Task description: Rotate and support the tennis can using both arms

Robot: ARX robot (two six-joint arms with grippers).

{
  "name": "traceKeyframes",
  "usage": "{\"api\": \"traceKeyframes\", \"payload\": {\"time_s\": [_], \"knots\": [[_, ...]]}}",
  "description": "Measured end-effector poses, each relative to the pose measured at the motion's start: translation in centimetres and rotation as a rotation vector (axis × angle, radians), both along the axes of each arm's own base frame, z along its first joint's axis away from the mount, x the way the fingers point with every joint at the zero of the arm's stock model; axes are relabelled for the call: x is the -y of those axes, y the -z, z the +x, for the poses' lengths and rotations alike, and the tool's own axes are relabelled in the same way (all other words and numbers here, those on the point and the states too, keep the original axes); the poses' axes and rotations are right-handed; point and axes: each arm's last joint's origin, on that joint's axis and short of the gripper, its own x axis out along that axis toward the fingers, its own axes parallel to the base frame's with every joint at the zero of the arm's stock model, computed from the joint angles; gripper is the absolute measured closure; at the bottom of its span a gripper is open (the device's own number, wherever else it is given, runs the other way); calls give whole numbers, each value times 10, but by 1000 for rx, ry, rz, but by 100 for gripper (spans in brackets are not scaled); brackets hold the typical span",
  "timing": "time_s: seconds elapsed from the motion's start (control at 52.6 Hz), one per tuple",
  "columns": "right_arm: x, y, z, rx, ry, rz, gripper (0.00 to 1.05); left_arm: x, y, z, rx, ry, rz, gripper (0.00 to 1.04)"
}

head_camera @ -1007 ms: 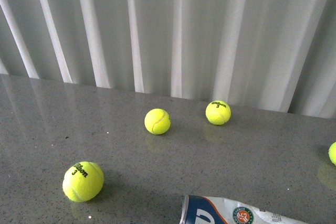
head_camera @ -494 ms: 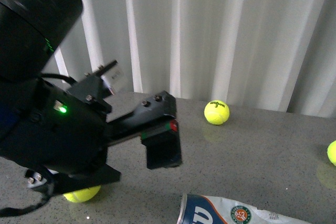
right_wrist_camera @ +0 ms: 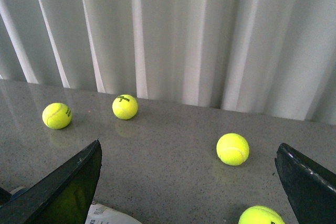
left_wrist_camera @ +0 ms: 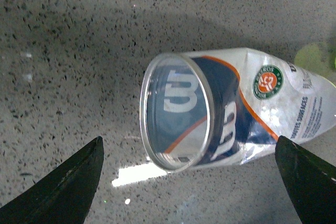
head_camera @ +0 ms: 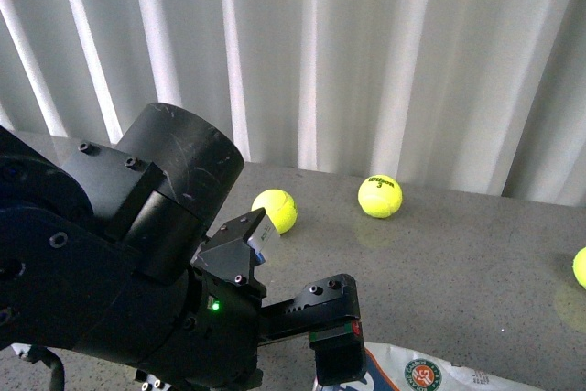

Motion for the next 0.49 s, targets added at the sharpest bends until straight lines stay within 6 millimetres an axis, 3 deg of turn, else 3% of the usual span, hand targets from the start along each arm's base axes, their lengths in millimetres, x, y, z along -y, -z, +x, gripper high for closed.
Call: {"api": "traceKeyframes", "payload": {"time_s": [0.209,0.494], "knots": [[0,0,0,0,1,0,7,8,-1,11,53,14,-14,7],[0,0,0,0,1,0,7,15,0,8,12,21,-54,7]]}}
